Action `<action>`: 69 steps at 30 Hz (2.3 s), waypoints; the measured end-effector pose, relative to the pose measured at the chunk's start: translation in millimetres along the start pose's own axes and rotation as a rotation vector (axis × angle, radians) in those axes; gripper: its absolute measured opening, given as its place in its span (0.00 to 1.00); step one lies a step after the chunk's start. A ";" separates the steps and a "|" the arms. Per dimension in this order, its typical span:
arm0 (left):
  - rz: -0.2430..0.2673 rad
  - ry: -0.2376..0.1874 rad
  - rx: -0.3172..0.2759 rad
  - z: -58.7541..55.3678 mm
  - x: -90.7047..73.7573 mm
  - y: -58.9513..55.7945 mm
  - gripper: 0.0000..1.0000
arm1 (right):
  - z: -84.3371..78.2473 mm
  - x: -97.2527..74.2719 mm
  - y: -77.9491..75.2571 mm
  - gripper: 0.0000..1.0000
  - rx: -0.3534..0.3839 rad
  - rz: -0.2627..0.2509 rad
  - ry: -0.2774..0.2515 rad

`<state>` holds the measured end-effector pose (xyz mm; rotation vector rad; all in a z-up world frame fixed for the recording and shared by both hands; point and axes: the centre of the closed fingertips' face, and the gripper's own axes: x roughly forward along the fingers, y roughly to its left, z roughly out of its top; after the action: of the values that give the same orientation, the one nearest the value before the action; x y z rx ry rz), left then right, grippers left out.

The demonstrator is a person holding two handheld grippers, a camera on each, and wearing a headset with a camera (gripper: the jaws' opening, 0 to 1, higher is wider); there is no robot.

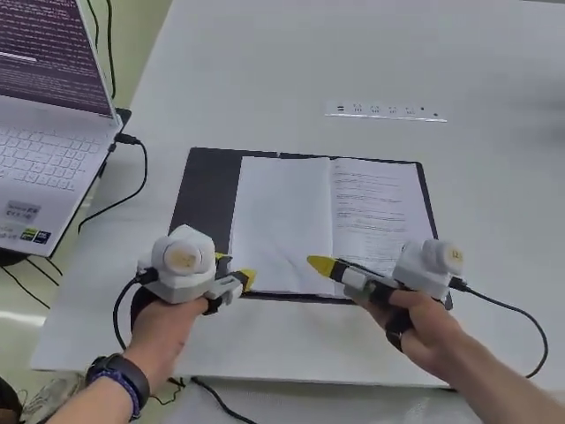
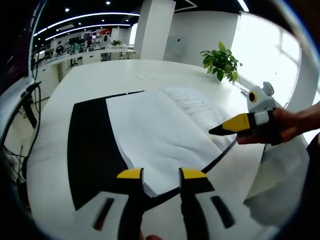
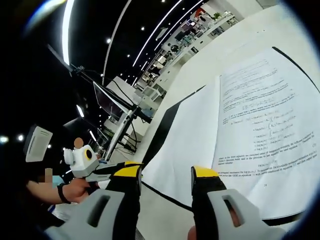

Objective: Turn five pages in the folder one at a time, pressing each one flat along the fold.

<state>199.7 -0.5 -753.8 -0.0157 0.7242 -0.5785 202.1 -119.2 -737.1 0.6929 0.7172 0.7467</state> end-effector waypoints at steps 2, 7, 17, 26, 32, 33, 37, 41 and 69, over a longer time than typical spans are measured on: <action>-0.005 0.007 0.013 -1.8 4.4 -1.3 0.22 | 0.9 -2.2 -0.9 0.37 0.002 0.003 -0.003; 0.000 0.044 0.027 -11.9 14.7 1.9 0.14 | 2.8 -6.3 -3.8 0.31 -0.002 0.005 -0.001; 0.031 0.090 0.035 -26.9 21.7 10.1 0.00 | 14.1 -6.0 -8.5 0.20 -0.031 0.017 0.001; 0.041 0.087 0.024 -27.1 21.4 10.2 0.00 | 27.6 2.9 -14.4 0.14 -0.045 0.022 -0.005; 0.038 0.085 0.005 -27.2 20.9 10.7 0.00 | 35.8 11.1 -18.4 0.09 -0.069 0.016 -0.002; 0.037 0.085 0.005 -27.2 21.0 10.7 0.00 | 37.1 12.6 -19.4 0.09 -0.066 0.014 -0.001; 0.043 0.076 -0.010 -27.5 20.9 10.7 0.00 | 43.1 22.0 -25.4 0.08 -0.061 0.005 0.007; 0.050 0.068 -0.028 -27.4 20.6 10.7 0.00 | 48.8 28.8 -29.3 0.06 -0.075 0.003 0.020; 0.045 0.079 -0.035 -26.4 24.3 11.4 0.00 | 53.2 55.3 -66.0 0.00 -0.079 -0.042 0.081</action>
<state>203.3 1.6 -791.2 -0.0088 0.8091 -0.5257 295.6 -127.3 -775.0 0.5766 0.7696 0.7642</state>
